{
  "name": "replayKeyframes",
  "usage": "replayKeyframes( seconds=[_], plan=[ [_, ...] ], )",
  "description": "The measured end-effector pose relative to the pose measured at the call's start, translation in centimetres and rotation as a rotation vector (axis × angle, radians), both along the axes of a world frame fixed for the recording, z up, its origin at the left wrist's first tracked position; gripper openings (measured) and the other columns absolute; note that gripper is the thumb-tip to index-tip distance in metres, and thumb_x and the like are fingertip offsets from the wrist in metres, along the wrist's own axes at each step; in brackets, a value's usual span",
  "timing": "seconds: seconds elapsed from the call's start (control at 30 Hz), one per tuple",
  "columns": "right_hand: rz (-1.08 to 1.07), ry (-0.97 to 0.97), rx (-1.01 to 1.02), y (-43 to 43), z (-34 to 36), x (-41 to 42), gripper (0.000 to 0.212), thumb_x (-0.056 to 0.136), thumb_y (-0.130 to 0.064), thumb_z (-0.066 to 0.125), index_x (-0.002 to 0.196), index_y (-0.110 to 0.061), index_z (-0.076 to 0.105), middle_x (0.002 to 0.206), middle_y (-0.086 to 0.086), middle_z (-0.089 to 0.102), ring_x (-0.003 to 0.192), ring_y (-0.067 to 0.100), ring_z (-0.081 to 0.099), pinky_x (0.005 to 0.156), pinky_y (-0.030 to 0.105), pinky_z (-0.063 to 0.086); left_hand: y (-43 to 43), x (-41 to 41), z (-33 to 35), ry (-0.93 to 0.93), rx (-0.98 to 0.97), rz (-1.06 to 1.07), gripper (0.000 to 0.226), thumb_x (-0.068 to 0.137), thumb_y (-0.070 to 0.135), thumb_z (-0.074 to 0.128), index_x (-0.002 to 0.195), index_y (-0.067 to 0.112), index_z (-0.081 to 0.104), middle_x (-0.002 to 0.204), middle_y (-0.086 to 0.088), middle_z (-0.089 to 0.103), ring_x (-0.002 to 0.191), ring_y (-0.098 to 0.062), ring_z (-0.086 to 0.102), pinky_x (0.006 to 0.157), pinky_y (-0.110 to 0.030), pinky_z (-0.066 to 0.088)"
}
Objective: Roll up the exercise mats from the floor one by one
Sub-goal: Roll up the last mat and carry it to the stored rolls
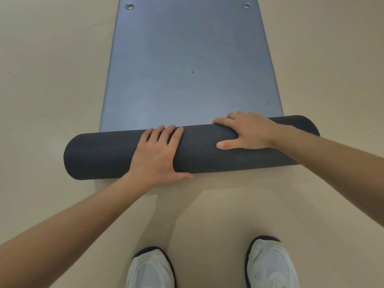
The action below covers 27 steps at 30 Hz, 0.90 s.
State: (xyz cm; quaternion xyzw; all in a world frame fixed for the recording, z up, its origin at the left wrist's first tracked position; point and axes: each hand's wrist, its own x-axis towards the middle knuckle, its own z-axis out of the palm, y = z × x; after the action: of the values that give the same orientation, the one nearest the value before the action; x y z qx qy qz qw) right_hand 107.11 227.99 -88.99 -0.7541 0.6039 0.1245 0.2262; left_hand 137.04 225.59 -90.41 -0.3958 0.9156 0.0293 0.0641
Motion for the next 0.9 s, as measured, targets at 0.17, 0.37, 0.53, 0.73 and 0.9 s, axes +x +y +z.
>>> replayKeyframes(
  seconds=[0.17,0.37,0.53,0.73,0.9],
  plan=[
    [-0.109,0.028,-0.344,1.4,0.4,0.6,0.079,0.093,-0.078,0.023,0.151,-0.027,0.039,0.138,0.004,0.054,0.12,0.03,0.051,0.107,0.048,0.033,-2.7,-0.8,1.5,0.028,0.072,0.019,0.118,0.059,0.099,0.052,0.151,0.027,0.037,0.148,0.005,0.052,0.132,-0.023,0.051,0.114,-0.042,0.036],
    [-0.125,0.113,-0.579,5.0,-0.9,1.5,0.092,0.086,-0.082,0.042,0.152,-0.018,0.043,0.151,0.014,0.047,0.138,0.039,0.041,0.117,0.061,0.024,-7.9,-2.4,3.0,0.003,0.25,0.036,0.114,0.049,0.104,0.053,0.142,0.038,0.041,0.119,0.014,0.064,0.106,-0.017,0.062,0.084,-0.038,0.045],
    [-0.098,0.234,-0.498,1.7,-1.0,0.2,0.112,0.075,-0.098,0.032,0.157,-0.022,0.031,0.152,0.018,0.042,0.136,0.045,0.04,0.115,0.064,0.024,-11.9,-3.6,3.8,-0.001,0.389,0.041,0.107,0.051,0.102,0.054,0.139,0.041,0.048,0.122,0.016,0.064,0.111,-0.017,0.061,0.089,-0.038,0.044],
    [-0.114,0.172,-0.382,-3.5,-0.2,-1.6,0.108,0.07,-0.102,0.019,0.151,-0.031,0.033,0.136,0.006,0.056,0.119,0.034,0.054,0.107,0.052,0.037,-10.7,-2.8,3.6,0.219,-0.135,-0.041,0.085,0.079,0.087,0.044,0.134,0.025,0.062,0.138,0.001,0.063,0.124,-0.026,0.057,0.105,-0.046,0.038],
    [-0.17,0.069,-0.144,-7.4,0.8,-2.7,0.107,0.063,-0.105,0.02,0.15,-0.042,0.028,0.13,0.0,0.058,0.115,0.029,0.054,0.098,0.047,0.041,-10.4,-1.9,2.0,0.017,-0.024,0.01,0.123,0.059,0.103,0.044,0.159,0.034,0.024,0.161,-0.004,0.038,0.144,-0.033,0.038,0.122,-0.053,0.025]
  ],
)
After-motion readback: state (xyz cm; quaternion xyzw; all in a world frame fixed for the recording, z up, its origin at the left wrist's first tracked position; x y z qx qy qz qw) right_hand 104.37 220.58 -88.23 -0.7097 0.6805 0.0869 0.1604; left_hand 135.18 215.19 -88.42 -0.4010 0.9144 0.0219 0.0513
